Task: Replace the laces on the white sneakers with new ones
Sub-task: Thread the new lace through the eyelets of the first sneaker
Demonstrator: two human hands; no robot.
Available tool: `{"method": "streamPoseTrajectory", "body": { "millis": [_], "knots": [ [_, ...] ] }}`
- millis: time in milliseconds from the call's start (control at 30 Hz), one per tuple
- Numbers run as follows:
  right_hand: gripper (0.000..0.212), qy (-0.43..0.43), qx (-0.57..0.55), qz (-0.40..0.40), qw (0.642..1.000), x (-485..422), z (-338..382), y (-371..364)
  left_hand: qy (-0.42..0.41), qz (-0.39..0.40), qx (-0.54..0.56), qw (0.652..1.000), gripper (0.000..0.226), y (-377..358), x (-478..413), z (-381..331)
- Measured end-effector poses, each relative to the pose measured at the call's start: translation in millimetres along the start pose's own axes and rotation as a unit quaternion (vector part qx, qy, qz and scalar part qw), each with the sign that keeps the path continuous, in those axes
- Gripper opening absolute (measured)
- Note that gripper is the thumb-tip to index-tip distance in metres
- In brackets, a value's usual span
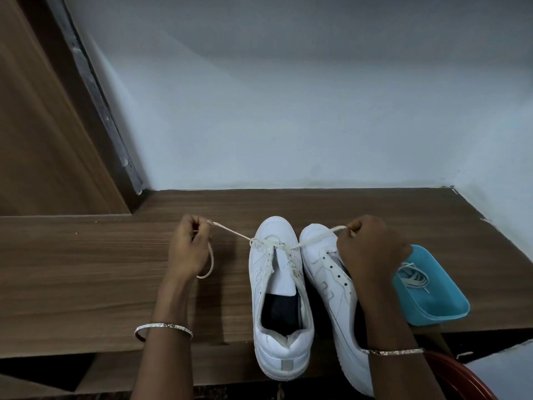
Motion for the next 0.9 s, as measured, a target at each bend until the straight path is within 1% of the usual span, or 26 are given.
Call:
{"method": "streamPoseTrajectory", "body": {
  "millis": [67, 133, 167, 233, 267, 333, 400, 467, 600, 667, 767, 833, 900],
  "knots": [
    [0.019, 0.078, -0.033, 0.051, 0.995, 3, 20, -14, -0.020, -0.006, -0.080, 0.997, 0.012, -1, 4, -5],
    [0.028, 0.177, -0.062, 0.111, 0.976, 14, 46, -30, -0.059, 0.006, -0.153, 0.986, 0.014, -10, 8, -17],
    [0.030, 0.217, -0.057, 0.137, 0.965, 21, 56, -38, -0.072, 0.022, -0.190, 0.979, 0.018, -18, 10, -22],
    [0.029, 0.267, -0.036, 0.180, 0.946, 36, 69, -53, -0.086, 0.064, -0.259, 0.960, 0.030, -34, 16, -28],
    [0.027, 0.272, -0.025, 0.196, 0.942, 41, 71, -59, -0.097, 0.087, -0.281, 0.951, 0.035, -43, 20, -31],
    [0.020, 0.262, -0.013, 0.201, 0.944, 45, 70, -63, -0.126, 0.126, -0.302, 0.936, 0.039, -60, 26, -32],
    [0.011, 0.252, -0.010, 0.182, 0.950, 43, 69, -59, -0.147, 0.137, -0.332, 0.922, 0.036, -69, 29, -32],
    [0.007, 0.237, -0.018, 0.161, 0.958, 40, 66, -55, -0.159, 0.125, -0.353, 0.913, 0.032, -73, 31, -36],
    [0.002, 0.182, -0.045, 0.140, 0.972, 33, 57, -49, -0.187, 0.076, -0.395, 0.897, 0.012, -72, 34, -42],
    [0.006, 0.157, -0.050, 0.125, 0.978, 30, 52, -43, -0.169, 0.066, -0.377, 0.908, 0.013, -66, 31, -41],
    [0.011, 0.114, -0.047, 0.099, 0.987, 22, 39, -31, -0.124, 0.059, -0.311, 0.940, 0.014, -54, 26, -37],
    [0.012, 0.078, -0.052, 0.069, 0.993, 12, 27, -19, -0.064, 0.040, -0.232, 0.970, 0.015, -38, 20, -26],
    [0.013, 0.037, -0.062, 0.034, 0.997, 2, 10, -8, -0.013, 0.010, -0.148, 0.989, 0.007, -20, 12, -13]
  ]
}}
Point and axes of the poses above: each hand's wrist, its own x-axis away from the middle knuckle, its own y-axis out of the back of the hand, z = x × y, the point moved 10 cm from there along -x, towards the middle knuckle
